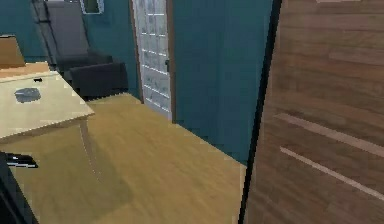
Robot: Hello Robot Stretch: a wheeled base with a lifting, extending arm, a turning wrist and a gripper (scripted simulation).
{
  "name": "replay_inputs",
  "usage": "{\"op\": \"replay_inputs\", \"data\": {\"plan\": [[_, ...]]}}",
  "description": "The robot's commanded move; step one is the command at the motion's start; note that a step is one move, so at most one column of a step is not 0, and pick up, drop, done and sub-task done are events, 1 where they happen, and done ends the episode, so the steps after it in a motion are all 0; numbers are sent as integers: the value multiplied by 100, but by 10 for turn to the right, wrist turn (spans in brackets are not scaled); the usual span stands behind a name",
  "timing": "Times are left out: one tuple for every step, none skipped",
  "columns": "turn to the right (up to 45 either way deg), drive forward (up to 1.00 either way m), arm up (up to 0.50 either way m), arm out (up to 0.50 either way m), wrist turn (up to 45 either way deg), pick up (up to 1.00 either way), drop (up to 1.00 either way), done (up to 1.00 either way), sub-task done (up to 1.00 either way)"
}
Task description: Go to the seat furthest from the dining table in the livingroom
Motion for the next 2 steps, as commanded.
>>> {"op": "replay_inputs", "data": {"plan": [[0,45,0,0,0,0,0,0,0],[-330,0,0,0,0,0,0,0,0]]}}
